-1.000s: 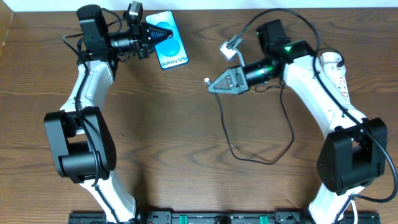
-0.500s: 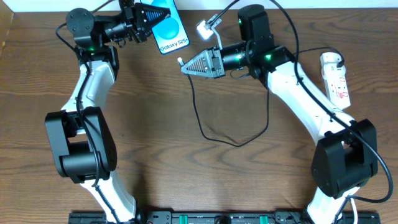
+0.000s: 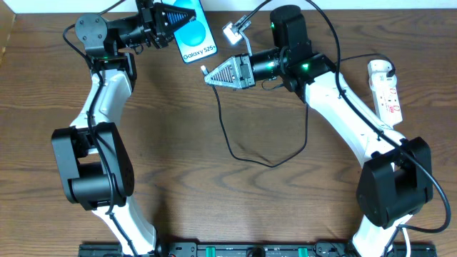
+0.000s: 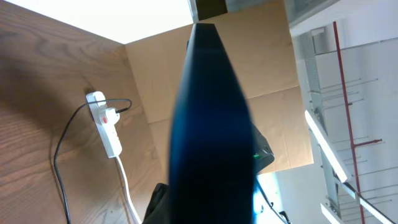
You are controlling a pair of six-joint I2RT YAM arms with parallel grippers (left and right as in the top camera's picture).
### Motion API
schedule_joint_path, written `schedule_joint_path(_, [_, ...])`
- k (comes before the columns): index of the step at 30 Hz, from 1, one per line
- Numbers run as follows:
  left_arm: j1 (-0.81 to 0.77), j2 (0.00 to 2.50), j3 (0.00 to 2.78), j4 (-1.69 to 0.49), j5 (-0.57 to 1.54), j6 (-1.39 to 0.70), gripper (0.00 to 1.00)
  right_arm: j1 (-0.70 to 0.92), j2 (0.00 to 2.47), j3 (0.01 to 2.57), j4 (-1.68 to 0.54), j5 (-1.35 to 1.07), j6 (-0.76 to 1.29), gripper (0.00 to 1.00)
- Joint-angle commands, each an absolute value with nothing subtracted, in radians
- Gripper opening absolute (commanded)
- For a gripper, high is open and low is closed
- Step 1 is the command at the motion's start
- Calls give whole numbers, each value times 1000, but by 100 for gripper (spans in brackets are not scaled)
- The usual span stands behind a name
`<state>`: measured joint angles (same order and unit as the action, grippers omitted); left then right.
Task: Plug charger to phone and switch on socket
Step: 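Grasp the cable plug with the right gripper and lift it toward the phone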
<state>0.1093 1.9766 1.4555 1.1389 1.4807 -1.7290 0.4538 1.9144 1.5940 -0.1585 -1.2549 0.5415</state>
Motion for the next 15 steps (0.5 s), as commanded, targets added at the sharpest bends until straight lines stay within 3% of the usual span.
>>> schedule_joint_path(1, [112, 1946, 1476, 1155, 1501, -1689, 7, 458, 1917, 1600, -145, -1282, 553, 1])
schedule_joint_path(15, [112, 1946, 1476, 1155, 1507, -1669, 7, 458, 1917, 1600, -138, -1262, 553, 1])
